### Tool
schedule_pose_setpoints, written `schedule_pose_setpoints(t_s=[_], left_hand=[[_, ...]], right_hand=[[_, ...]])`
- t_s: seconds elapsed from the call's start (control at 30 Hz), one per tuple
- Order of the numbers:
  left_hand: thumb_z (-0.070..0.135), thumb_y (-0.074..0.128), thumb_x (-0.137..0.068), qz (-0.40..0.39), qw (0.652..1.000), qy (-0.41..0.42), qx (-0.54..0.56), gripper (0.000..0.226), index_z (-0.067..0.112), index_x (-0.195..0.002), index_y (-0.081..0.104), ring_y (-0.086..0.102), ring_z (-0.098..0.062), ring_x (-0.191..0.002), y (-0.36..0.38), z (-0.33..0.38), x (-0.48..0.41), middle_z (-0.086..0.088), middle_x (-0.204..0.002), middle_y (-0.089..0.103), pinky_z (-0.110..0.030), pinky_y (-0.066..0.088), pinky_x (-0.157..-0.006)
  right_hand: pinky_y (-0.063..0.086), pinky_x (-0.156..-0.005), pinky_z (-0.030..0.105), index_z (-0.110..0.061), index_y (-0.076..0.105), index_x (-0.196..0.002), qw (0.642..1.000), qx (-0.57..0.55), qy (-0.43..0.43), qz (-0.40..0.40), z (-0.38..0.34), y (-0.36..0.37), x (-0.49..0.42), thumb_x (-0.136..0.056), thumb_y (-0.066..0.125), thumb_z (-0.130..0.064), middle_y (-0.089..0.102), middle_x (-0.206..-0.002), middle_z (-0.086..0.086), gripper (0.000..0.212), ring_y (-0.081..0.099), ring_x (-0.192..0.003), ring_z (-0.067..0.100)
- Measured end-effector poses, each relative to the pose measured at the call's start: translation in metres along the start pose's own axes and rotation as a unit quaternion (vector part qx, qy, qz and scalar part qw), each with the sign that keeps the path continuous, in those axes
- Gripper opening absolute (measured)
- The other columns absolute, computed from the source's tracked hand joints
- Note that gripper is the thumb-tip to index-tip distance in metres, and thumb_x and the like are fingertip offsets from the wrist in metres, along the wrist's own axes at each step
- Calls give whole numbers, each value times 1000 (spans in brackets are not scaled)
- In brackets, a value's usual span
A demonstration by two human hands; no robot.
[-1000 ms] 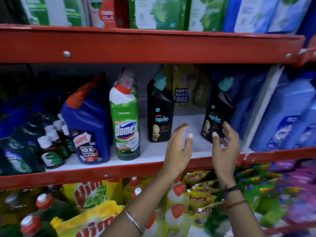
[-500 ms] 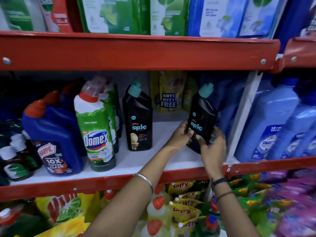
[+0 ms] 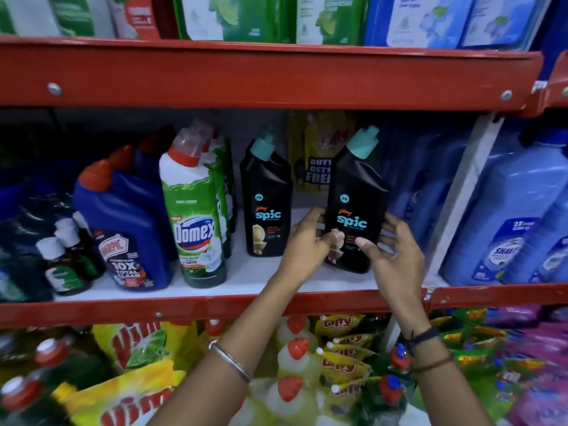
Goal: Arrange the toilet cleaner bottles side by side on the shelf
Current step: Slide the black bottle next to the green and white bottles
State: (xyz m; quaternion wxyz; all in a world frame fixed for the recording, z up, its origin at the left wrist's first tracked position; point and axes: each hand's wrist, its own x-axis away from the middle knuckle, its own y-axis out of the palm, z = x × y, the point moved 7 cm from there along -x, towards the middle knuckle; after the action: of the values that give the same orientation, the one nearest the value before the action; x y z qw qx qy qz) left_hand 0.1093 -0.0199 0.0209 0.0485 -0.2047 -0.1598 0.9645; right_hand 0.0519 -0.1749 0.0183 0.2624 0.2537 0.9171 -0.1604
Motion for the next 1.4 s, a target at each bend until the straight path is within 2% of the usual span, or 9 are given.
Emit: schedule_pose_setpoints(t_s=[0.1,0.17,0.3,0.43,0.6,0.9,1.07,1.2,1.4], left_hand=[[15,65,-86,53,998,24,-32,36,14,-120,54,66,-8,-86,-29,5,21,-3,-106,69,-13,51,-71],[13,63,-86,81,995,32,-42,37,16,-122,53,63,1,-86,-47,4,34,2,-104,68,-8,47,-72],[15,63,-86,125,990,22,-59,41,20,-125,51,65,-12,-97,-77,-11,52,-2,-111,70,-16,51,-75],[18,59,-86,157,985,18,-67,43,24,-127,48,63,-18,-104,-96,-23,65,-2,-113,67,-39,55,-85],[18,58,-86,187,979,-6,-82,40,28,-122,45,63,-26,-99,-106,-40,68,-6,-110,63,-49,58,-76],[30,50,-94,158,983,16,-90,56,29,-143,25,51,-26,-123,-100,-44,70,-8,-138,48,-47,53,-94],[42,41,-97,125,987,58,-84,64,46,-146,0,34,-26,-142,-96,-42,74,11,-159,16,-49,41,-109],[45,38,-95,114,990,53,-61,65,45,-148,-1,37,-24,-140,-95,-42,69,11,-156,24,-51,44,-106],[46,36,-95,102,992,44,-52,64,48,-146,-4,48,-24,-130,-92,-44,68,16,-143,32,-51,48,-101]], right_hand=[[45,-72,2,-20,54,-126,998,-37,-3,-42,-12,21,10,-80,72,-15,60,-109,-22,49,58,-100,-4],[45,-69,2,-21,54,-124,996,-50,-5,-70,-19,36,17,-80,72,-14,58,-108,-27,48,58,-97,-9],[44,-68,1,-29,52,-119,991,-73,-6,-115,-27,66,30,-80,71,-8,58,-106,-26,48,57,-90,-20],[42,-71,-1,-25,51,-124,986,-83,-5,-146,-31,92,40,-82,68,-5,58,-108,-24,49,56,-92,-21],[43,-72,-1,-25,48,-123,982,-75,-2,-175,-31,116,41,-81,67,-2,56,-108,-24,51,56,-91,-23],[42,-78,-1,-19,47,-133,980,-65,7,-187,-26,121,46,-89,62,-18,61,-115,-9,46,58,-98,-16],[52,-97,28,-31,45,-138,980,-89,25,-179,-16,117,60,-91,42,-55,60,-128,-13,53,57,-116,-4],[51,-101,41,-50,47,-130,977,-117,45,-172,-14,118,58,-87,36,-67,61,-131,-13,47,57,-121,5],[51,-100,43,-66,47,-116,978,-126,48,-162,-15,118,55,-85,36,-69,61,-123,-20,33,58,-120,7]])
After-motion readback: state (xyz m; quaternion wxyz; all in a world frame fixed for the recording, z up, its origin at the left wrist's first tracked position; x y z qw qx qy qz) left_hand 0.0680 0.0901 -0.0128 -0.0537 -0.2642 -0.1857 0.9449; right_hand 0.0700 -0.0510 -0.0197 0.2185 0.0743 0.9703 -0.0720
